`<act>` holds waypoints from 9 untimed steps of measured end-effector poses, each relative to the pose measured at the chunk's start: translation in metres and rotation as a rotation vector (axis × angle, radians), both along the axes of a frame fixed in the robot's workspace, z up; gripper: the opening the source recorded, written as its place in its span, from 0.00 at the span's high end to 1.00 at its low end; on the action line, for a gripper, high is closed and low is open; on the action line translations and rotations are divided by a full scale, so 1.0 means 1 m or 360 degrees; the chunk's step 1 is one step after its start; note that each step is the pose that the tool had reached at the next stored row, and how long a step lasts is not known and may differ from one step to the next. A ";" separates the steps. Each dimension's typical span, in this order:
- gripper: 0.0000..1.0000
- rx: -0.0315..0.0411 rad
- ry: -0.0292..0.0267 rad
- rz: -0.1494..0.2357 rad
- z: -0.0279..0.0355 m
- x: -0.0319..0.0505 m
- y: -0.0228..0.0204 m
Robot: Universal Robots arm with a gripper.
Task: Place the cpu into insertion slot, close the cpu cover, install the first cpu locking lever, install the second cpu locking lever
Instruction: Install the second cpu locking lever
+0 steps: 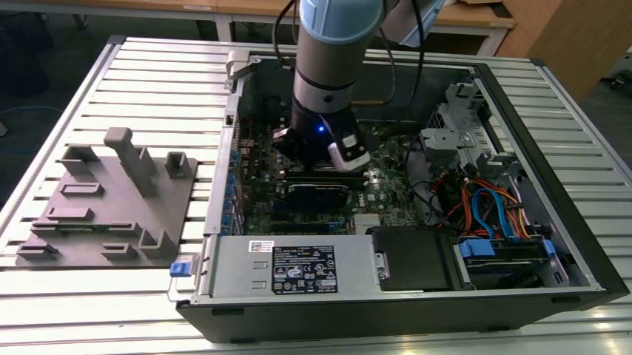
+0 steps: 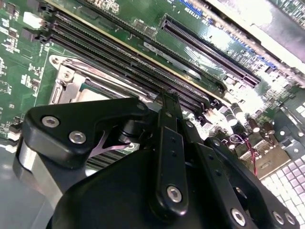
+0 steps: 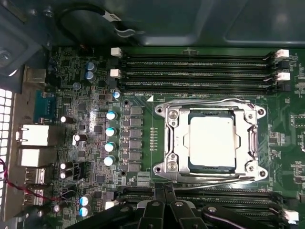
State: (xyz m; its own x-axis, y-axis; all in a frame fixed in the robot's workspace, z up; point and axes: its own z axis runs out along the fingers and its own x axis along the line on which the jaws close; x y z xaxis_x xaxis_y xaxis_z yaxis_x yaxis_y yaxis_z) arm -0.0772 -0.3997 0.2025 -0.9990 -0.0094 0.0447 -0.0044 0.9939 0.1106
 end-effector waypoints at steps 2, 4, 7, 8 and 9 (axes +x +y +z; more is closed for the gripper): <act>0.90 0.0006 0.00014 0.0000 -0.0010 -0.0007 -0.0001; 0.90 0.0012 0.00027 0.0000 -0.0012 -0.0008 -0.0001; 0.90 0.0027 0.00025 0.0000 -0.0014 -0.0008 -0.0001; 0.90 0.0034 0.00025 0.0000 -0.0014 -0.0008 -0.0001; 0.90 0.0042 0.00024 0.0000 -0.0015 -0.0008 -0.0001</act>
State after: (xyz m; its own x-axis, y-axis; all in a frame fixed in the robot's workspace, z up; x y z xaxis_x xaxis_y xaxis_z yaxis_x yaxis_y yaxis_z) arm -0.0779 -0.3998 0.2010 -0.9989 -0.0108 0.0459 -0.0044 0.9905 0.1371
